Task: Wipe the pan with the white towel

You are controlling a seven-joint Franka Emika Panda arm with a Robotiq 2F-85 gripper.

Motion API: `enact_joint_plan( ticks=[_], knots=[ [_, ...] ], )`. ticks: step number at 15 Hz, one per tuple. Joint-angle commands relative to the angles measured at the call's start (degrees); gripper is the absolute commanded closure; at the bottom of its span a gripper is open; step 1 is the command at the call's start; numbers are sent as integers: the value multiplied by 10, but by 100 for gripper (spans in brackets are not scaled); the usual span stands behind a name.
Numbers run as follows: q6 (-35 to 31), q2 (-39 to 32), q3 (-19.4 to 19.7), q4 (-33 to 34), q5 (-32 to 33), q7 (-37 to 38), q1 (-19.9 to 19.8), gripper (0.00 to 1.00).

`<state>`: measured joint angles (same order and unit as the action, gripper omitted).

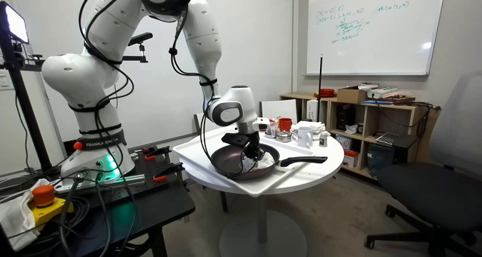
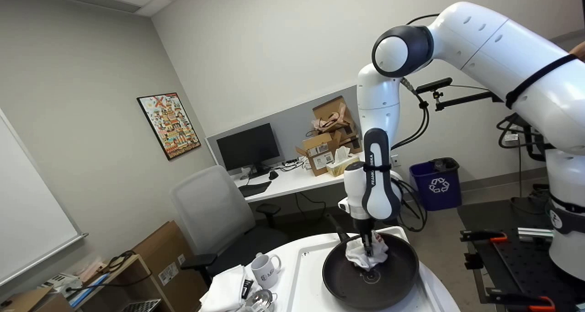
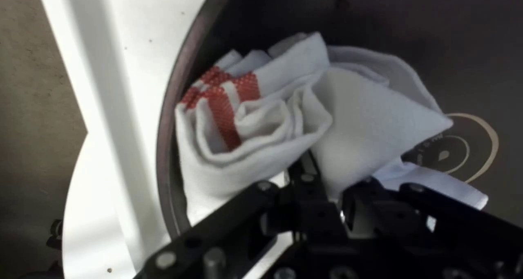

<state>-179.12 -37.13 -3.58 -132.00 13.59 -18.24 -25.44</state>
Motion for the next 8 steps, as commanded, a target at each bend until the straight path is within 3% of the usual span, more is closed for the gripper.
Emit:
enact_joint_plan(
  ticks=[1,8],
  knots=[
    [62,-24,-3,62,-30,6,14,97],
    [114,-36,-3,112,-64,0,33,97]
  ],
)
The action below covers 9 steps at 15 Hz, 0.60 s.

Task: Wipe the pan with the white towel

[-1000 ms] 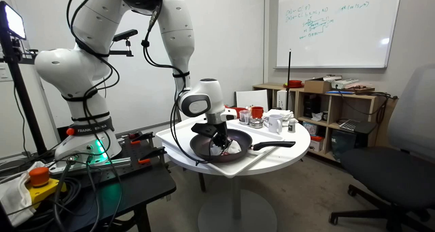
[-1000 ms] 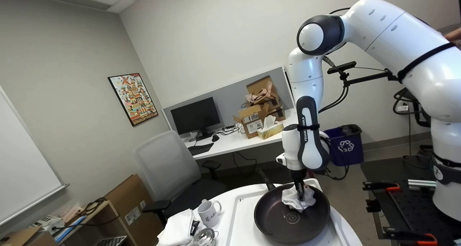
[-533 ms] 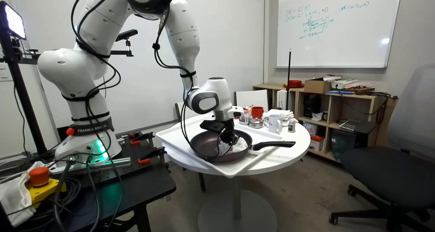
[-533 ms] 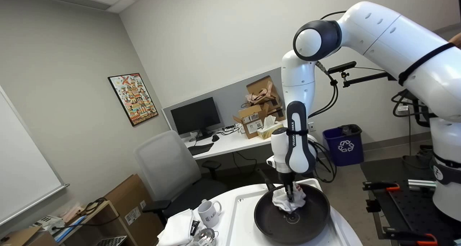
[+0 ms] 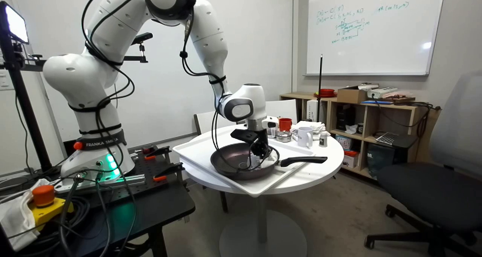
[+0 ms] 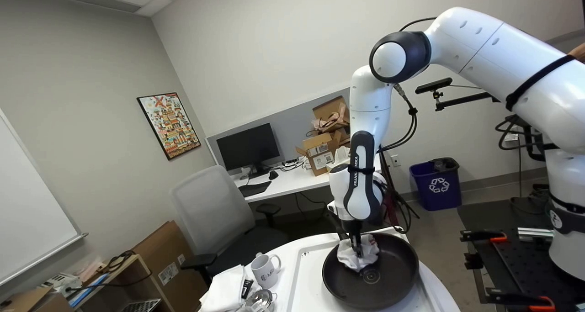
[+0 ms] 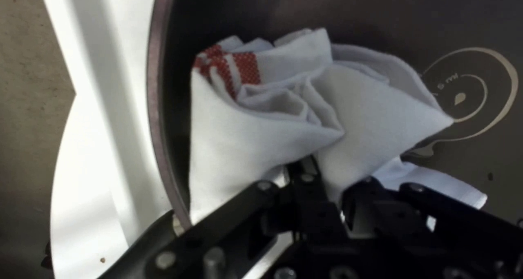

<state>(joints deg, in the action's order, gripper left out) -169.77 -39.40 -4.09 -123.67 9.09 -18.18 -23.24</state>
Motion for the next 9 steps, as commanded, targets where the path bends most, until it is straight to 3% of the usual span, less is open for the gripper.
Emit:
enact_joint_plan(
  ticks=[1,9],
  knots=[
    [26,-14,1,32,-21,-1,12,97],
    [28,-28,6,35,-19,0,43,97]
  ],
)
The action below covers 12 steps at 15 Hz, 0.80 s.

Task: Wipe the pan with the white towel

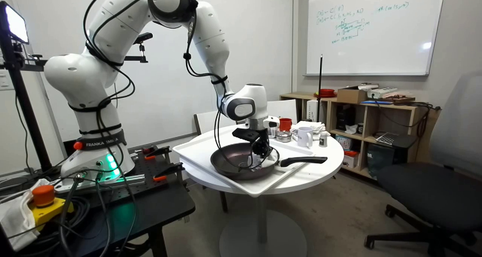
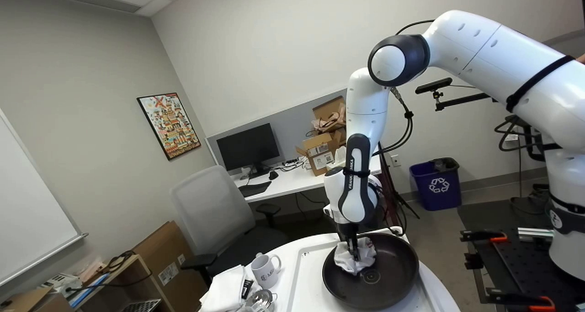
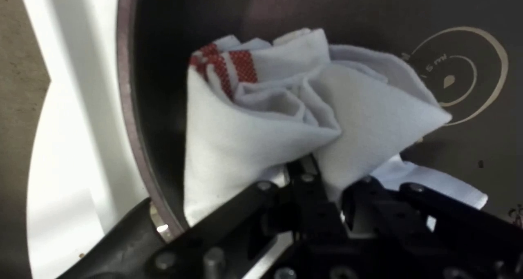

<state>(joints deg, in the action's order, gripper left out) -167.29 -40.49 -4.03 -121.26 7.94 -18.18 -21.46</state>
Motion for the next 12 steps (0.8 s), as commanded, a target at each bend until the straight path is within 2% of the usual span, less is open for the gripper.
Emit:
enact_joint_plan(
  ticks=[1,7,12],
  knots=[
    [-1,-20,4,9,-6,-1,31,97],
    [-43,-22,13,-25,18,1,92,97],
    [-93,-23,-5,-64,42,-17,114,97]
  ],
)
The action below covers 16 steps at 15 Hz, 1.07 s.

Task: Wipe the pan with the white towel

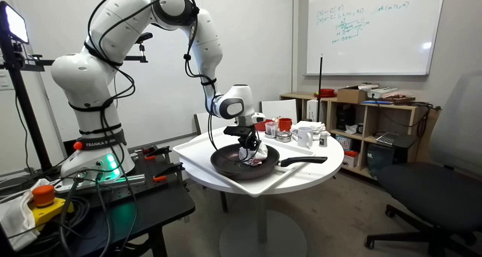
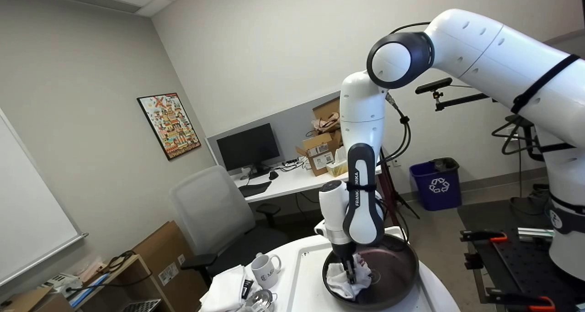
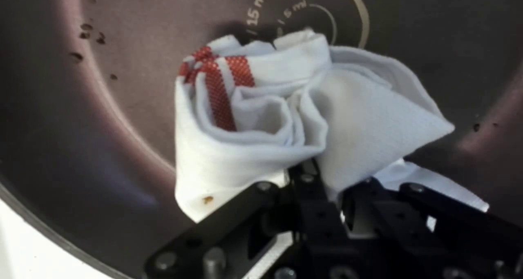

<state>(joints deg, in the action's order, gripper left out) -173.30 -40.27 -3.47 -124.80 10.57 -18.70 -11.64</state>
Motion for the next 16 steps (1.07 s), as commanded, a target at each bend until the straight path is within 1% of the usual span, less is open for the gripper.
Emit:
enact_joint_plan(
  ticks=[1,3,5,6,9,11,16],
  knots=[
    [-45,-25,-10,-38,24,-15,22,97],
    [-68,-25,-2,-52,38,-15,38,97],
    [-79,-23,0,-59,48,-15,43,97],
    [-84,-22,7,-58,48,-10,48,97],
    [-84,-19,8,-51,45,-11,30,97],
    [-81,-15,-1,-48,43,-15,3,97],
    [-69,-15,-40,-36,39,-33,-111,97]
  ],
)
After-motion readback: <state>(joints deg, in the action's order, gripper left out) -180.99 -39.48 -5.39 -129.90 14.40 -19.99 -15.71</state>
